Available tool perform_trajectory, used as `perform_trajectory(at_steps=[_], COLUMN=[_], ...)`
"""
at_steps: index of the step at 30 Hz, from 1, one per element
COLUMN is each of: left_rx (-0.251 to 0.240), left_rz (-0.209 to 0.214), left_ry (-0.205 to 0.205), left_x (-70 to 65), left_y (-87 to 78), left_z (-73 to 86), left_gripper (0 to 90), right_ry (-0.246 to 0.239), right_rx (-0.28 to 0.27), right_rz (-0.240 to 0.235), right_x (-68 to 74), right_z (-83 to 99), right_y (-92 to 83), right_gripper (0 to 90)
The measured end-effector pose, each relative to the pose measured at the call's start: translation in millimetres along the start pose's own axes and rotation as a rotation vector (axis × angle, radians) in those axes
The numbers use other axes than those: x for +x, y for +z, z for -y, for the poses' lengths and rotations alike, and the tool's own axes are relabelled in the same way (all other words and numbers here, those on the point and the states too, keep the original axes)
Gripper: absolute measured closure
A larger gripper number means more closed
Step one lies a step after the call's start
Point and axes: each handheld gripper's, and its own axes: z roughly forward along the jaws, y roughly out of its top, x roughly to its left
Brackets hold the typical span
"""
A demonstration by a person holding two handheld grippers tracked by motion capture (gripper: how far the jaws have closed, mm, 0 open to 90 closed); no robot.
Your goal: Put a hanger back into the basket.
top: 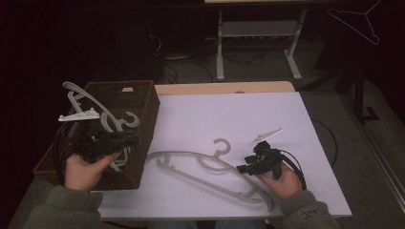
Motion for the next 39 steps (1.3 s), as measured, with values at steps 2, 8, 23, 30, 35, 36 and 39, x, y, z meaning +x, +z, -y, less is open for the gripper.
perform_trajectory(at_steps=[2, 8, 23, 30, 35, 36, 39], left_rx=[0.006, 0.027, 0.043, 0.044, 0.049, 0.051, 0.064], left_rz=[0.004, 0.034, 0.07, 0.085, 0.099, 0.104, 0.115], left_ry=[0.01, 0.011, 0.004, -0.001, -0.003, -0.007, -0.005], left_x=[-3.8, -8.3, -11.9, -13.5, -16.9, -17.7, -19.7], left_y=[5.0, 16.2, 32.6, 38.4, 47.9, 50.3, 56.4], left_z=[1.3, 3.3, 5.5, 6.6, 9.4, 10.1, 12.1], left_gripper=[51.9, 51.2, 50.6, 50.5, 50.2, 50.2, 50.2], right_ry=[-0.009, -0.031, 0.003, 0.13, 0.183, 0.191, 0.21], right_rx=[0.026, 0.083, 0.149, 0.1, 0.041, 0.032, 0.012], right_rz=[-0.006, -0.006, 0.014, 0.015, 0.016, 0.017, 0.015], right_x=[0.2, 3.6, 8.4, -3.6, -7.7, -7.2, -7.5], right_z=[-1.0, -3.8, -5.0, 1.1, 5.0, 5.1, 5.5], right_y=[5.1, 15.0, 24.5, 12.1, 1.6, -0.3, -4.1], right_gripper=[49.3, 61.2, 80.8, 81.3, 81.4, 81.4, 81.5])
